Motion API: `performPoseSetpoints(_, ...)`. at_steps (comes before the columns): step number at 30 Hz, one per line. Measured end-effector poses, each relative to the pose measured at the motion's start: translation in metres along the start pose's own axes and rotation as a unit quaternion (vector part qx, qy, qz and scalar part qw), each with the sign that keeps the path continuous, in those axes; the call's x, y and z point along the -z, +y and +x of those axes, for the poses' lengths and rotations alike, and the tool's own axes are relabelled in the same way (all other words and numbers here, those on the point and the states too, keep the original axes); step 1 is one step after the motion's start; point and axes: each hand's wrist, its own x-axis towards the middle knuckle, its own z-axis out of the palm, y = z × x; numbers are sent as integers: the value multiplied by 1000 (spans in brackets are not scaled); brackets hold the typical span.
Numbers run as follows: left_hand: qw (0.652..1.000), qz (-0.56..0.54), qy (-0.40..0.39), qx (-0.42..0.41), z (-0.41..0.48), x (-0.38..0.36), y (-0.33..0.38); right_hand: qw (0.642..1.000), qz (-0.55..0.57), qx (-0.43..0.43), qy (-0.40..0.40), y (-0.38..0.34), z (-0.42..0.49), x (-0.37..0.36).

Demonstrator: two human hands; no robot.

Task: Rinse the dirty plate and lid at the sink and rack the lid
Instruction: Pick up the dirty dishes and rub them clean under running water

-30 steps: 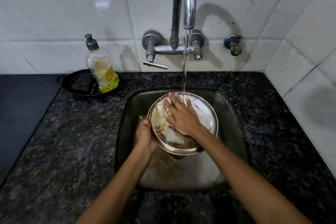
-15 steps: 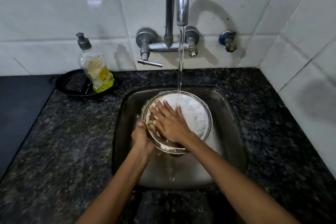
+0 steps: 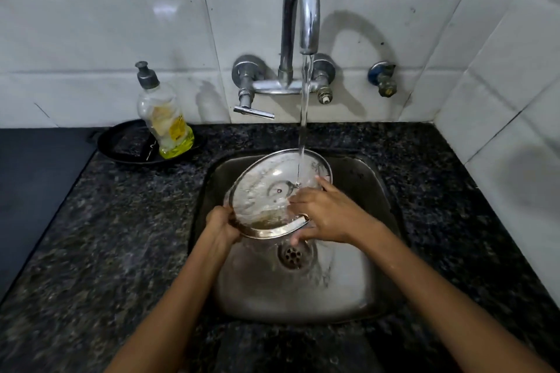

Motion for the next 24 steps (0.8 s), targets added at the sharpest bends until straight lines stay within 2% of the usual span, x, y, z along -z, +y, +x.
performPoseSetpoints(2, 997, 75, -24, -20, -2, -1, 5, 998, 22, 12, 56, 9, -2, 9)
performPoseSetpoints(3, 993, 114, -20, -38, -9, -3, 6, 992, 66, 0, 103, 14, -1, 13)
performPoseSetpoints(6, 967, 232, -58, -88, -31, -16, 21, 939, 259, -110, 195, 27, 9, 29)
performPoseSetpoints(7, 935, 320, -74, -137, -37, -22, 25, 920, 301, -136, 209, 31, 15, 33)
performPoseSetpoints(9, 842, 454, -90, -278, -54, -34, 36, 907, 327, -151, 219, 33, 27, 44)
performPoseSetpoints(10, 789, 497, -112, -344, -64, -42, 41, 910, 324, -148, 211, 31, 35, 50)
performPoseSetpoints(12, 649, 601, -139, -446, -80, -60, 49, 923, 310, -127, 190, 23, 49, 62)
performPoseSetpoints(13, 603, 618, -138, -485, -90, -70, 52, 927, 307, -113, 183, 21, 53, 67)
performPoseSetpoints(14, 590, 611, -137, -510, -93, -75, 56, 926, 313, -104, 182, 20, 56, 71)
performPoseSetpoints(15, 600, 589, -137, -524, -92, -74, 59, 920, 327, -109, 187, 25, 55, 72)
performPoseSetpoints(16, 631, 555, -130, -527, -89, -69, 60, 907, 352, -123, 198, 34, 51, 70)
performPoseSetpoints(18, 724, 457, -145, -496, -81, -51, 63, 856, 432, -167, 230, 57, 39, 60)
performPoseSetpoints(19, 749, 431, -165, -475, -82, -45, 63, 829, 464, -190, 248, 64, 33, 56)
performPoseSetpoints(20, 753, 436, -195, -452, -84, -44, 61, 815, 478, -200, 259, 65, 32, 55)
performPoseSetpoints(21, 731, 479, -211, -437, -86, -49, 60, 821, 471, -195, 257, 61, 34, 58)
performPoseSetpoints(23, 636, 590, -198, -457, -90, -66, 55, 868, 415, -157, 223, 45, 46, 67)
performPoseSetpoints(24, 608, 607, -181, -478, -92, -75, 51, 888, 387, -132, 210, 36, 52, 73)
